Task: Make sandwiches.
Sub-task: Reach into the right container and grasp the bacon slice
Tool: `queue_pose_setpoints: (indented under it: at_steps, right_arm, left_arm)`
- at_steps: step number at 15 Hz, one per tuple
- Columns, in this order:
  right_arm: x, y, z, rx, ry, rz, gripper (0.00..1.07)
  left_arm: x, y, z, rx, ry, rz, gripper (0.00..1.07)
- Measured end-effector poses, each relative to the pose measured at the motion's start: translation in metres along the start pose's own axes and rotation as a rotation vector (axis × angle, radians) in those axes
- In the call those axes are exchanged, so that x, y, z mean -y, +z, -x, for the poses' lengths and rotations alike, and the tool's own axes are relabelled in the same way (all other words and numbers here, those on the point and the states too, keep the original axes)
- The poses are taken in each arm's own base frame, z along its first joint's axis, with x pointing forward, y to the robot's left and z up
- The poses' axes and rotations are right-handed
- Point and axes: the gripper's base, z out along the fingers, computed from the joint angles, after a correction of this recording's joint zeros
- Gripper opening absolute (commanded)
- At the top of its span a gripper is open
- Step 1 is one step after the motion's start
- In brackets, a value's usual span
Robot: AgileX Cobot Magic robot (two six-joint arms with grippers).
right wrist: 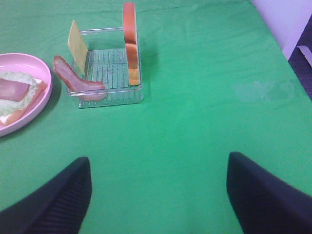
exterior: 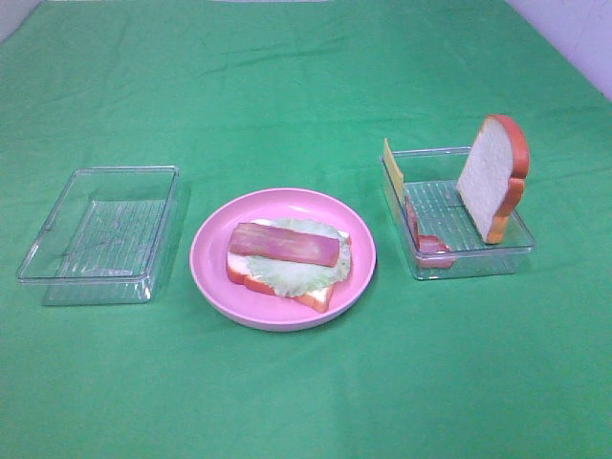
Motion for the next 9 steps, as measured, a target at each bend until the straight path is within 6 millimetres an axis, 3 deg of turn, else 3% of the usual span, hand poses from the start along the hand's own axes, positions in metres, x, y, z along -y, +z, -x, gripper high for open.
queue_pose_setpoints:
  at_steps: [1, 2, 3, 7, 9]
  right_arm:
    - [0.0, 0.0, 0.0, 0.0, 0.0, 0.0, 0.73]
    - [0.0, 0.0, 0.0, 0.0, 0.0, 0.0, 0.73]
    - [0.0, 0.0, 0.0, 0.0, 0.0, 0.0, 0.73]
    - [0.0, 0.0, 0.0, 0.0, 0.0, 0.0, 0.73]
    - [0.0, 0.0, 0.0, 0.0, 0.0, 0.0, 0.73]
  left_arm:
    - [-0.002, -0.005, -0.008, -0.005, -0.001, 0.001, 0.76]
    - [-0.008, -0.019, -0.039, -0.025, -0.001, 0.005, 0.76]
    - [-0.011, -0.022, -0.054, -0.044, 0.002, 0.012, 0.76]
    - [-0.025, -0.022, -0.107, -0.113, 0.027, 0.063, 0.76]
    - [-0.033, -0.013, -0.138, -0.18, 0.03, 0.082, 0.76]
